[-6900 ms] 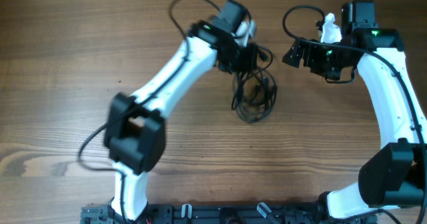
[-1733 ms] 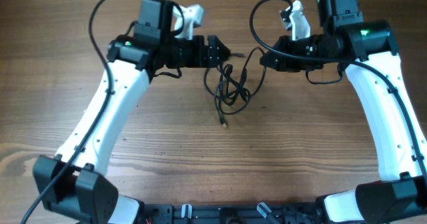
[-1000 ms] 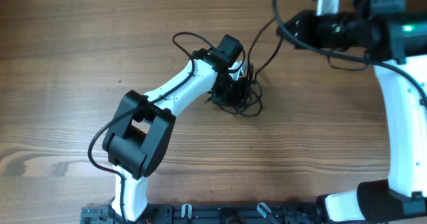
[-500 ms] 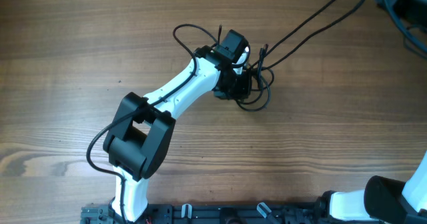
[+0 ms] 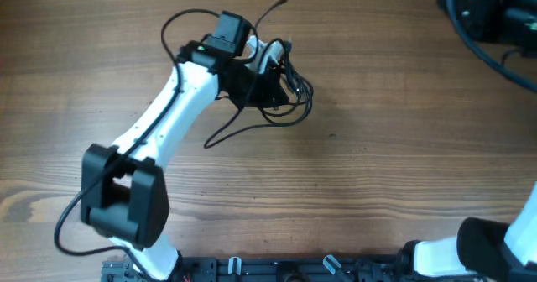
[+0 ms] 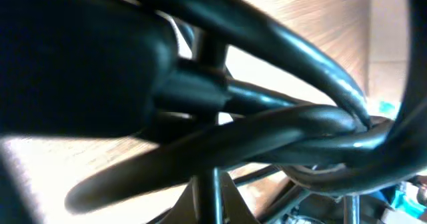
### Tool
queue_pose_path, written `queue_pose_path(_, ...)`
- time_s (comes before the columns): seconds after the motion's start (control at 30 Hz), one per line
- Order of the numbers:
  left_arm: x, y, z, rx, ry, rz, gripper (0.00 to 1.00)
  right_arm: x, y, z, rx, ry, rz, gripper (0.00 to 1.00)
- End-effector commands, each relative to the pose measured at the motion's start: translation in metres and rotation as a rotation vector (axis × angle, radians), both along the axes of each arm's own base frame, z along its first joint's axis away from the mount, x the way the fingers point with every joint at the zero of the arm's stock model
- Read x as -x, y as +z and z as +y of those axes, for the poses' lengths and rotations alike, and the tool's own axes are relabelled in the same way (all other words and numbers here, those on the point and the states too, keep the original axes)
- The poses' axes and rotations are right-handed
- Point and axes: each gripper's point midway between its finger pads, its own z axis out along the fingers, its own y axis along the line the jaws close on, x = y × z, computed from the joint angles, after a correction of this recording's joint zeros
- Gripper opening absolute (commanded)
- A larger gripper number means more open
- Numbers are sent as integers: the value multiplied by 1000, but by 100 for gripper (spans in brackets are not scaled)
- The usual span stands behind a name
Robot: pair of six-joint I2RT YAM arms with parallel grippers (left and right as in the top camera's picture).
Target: Untangle cables
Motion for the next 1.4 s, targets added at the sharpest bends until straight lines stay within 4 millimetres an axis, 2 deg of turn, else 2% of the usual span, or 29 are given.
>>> queue_pose_path(0.0,7,16,6,42,-17,6,27,-13,-23,18,10,85,53,33)
queue_pose_path(0.1,9,15,8,37,-16,19,62,-24,-43,30,13,132,111,58)
queue_pose_path(0.13,9,14,10,25,-11,22,66,-27,-52,36,15,154,133,62)
queue_pose_path(0.23,14,2,23,-67,13,50,67,-32,-67,47,32,190,167,71)
queue_pose_path(0.3,18,7,21,-48,6,64,66,-37,-80,51,61,189,199,77)
queue_pose_path(0.33,18,24,14,9,-8,46,66,-40,-88,55,61,199,223,80)
queue_pose_path(0.43,3,72,9,65,-9,-80,66,-46,-108,66,62,233,278,80)
queue_pose_path(0.47,-9,90,15,52,49,-122,65,-46,-113,70,68,251,291,80)
queue_pose_path(0.5,-18,98,24,17,110,-146,65,-45,-116,75,71,270,296,80)
queue_pose_path(0.57,-46,110,68,-143,330,-220,65,-42,-121,88,81,311,304,81)
queue_pose_path(0.6,-58,110,101,-256,470,-245,66,-40,-121,95,84,329,303,81)
queue_pose_path(0.67,-64,103,148,-434,620,-264,66,-33,-120,119,93,387,291,82)
queue_pose_path(0.7,-63,100,164,-499,655,-266,66,-30,-120,130,97,414,284,82)
queue_pose_path(0.8,-63,100,192,-615,771,-276,66,-17,-115,178,109,524,231,82)
queue_pose_path(0.9,-57,98,212,-674,904,-242,66,-9,-111,213,98,539,219,81)
queue_pose_path(0.97,-54,95,221,-676,971,-196,66,-8,-116,232,127,500,228,81)
queue_pose_path(1.07,-52,92,230,-660,1015,-159,66,2,-128,267,125,559,240,78)
queue_pose_path(1.17,-54,91,237,-606,1035,-115,66,7,-141,302,100,615,239,78)
queue_pose_path(1.3,-60,91,252,-474,1078,-48,66,15,-159,337,36,729,197,78)
queue_pose_path(1.37,-64,93,252,-363,1085,-4,66,30,-178,359,-12,889,132,77)
